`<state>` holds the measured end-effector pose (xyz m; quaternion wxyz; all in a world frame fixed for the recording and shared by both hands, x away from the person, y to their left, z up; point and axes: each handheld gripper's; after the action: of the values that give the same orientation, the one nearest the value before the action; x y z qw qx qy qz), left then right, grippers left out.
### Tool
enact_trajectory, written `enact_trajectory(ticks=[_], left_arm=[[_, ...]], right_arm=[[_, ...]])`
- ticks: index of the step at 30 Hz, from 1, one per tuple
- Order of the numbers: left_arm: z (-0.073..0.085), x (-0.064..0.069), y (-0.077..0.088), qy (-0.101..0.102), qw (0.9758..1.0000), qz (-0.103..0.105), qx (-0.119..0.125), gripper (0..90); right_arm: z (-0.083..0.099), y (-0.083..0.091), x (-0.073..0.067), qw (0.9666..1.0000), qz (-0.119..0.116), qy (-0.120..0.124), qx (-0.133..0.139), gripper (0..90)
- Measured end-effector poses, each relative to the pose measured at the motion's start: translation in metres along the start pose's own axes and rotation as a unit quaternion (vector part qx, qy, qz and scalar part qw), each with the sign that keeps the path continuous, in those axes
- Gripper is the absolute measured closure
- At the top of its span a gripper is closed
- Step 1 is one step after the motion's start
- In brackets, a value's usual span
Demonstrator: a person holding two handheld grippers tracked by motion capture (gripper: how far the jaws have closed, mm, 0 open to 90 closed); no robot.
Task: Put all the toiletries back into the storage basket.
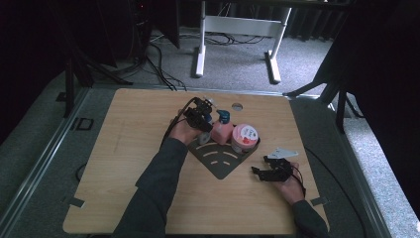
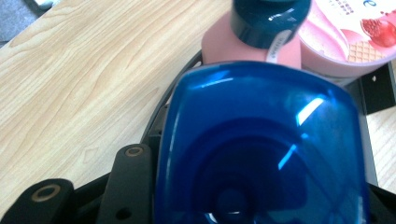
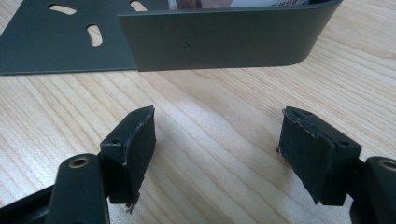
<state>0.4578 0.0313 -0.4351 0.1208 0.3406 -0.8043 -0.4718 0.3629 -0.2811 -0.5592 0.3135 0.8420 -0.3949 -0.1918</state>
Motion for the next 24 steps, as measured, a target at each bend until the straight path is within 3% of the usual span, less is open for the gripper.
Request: enact_trajectory(ticks=[15, 24], left_arm=[[-0.001, -0.007, -0.01, 0.02, 0.9996, -0.018, 0.013, 55.9], [-0.001, -0.012, -0.018, 0.035, 0.999, -0.015, 0.023, 55.9]], right_arm=[[0.0, 0.0, 0.0, 1.0, 0.0, 0.0, 0.0, 27.1], [0.0, 0.0, 0.0, 1.0, 0.0, 0.0, 0.0, 27.1]])
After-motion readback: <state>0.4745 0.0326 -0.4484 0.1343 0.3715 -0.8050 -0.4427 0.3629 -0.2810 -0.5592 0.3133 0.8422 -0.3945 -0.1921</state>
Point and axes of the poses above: each handheld gripper's, and its own axes: y roughly backward along the jaws, z roughly out of its underside, x roughly to its right, and after that the axes turned 6 degrees about -y, right-handed
